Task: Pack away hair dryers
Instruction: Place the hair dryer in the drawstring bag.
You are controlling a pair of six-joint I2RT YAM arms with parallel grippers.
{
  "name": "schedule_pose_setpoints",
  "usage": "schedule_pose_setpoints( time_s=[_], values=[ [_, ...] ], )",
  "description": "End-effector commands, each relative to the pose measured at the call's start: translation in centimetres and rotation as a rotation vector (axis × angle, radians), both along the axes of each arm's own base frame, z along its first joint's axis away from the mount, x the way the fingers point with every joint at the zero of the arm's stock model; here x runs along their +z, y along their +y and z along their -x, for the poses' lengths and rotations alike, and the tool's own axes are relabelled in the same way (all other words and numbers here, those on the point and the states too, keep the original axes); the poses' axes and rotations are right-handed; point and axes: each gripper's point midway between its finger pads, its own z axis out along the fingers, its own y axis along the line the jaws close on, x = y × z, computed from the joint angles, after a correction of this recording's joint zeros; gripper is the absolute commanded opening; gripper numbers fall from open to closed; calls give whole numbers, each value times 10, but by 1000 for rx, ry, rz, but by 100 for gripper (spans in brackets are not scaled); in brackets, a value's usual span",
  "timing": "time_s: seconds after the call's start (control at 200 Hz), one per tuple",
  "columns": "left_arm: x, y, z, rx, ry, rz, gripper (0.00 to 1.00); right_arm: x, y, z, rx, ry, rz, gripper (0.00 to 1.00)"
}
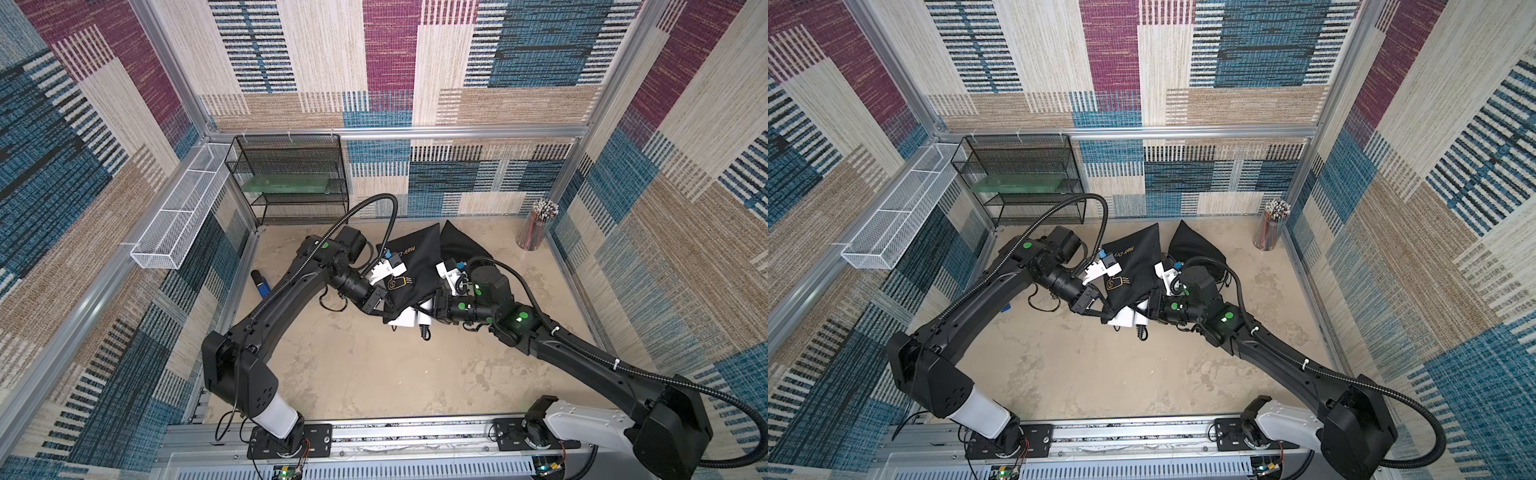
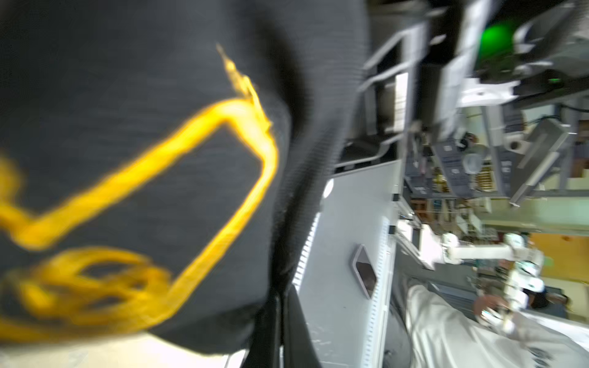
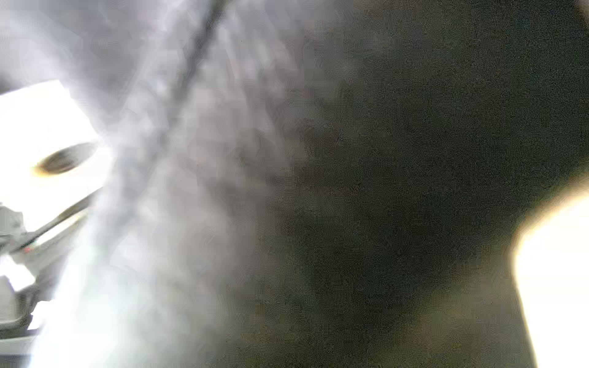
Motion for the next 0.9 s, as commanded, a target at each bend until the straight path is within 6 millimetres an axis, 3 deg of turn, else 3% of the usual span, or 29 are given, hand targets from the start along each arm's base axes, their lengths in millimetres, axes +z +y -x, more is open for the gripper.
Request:
schedule_pose_setpoints(
  time_s=[0.0,0.23,0.361,0.601,0.771,0.896],
  values=[
    [-13,11,13,7,66,-61,0,48,2,-15,-41,-129,-160,5],
    [-22,11,21,-3,118,-61,0,54,7,-31,-89,-138,-168,6],
    [-2,3,18,-5,102,4,0,34,13,-38,-94,-107,-31,10],
    [44,-20,-8,-12,80,114,0,3,26,-38,-23,-33,115,18],
    [67,-33,-23,-18,59,180,0,3,27,-36,6,-5,110,32],
    [72,-34,-33,-17,5,173,0,2,25,-37,25,24,115,42]
  ],
)
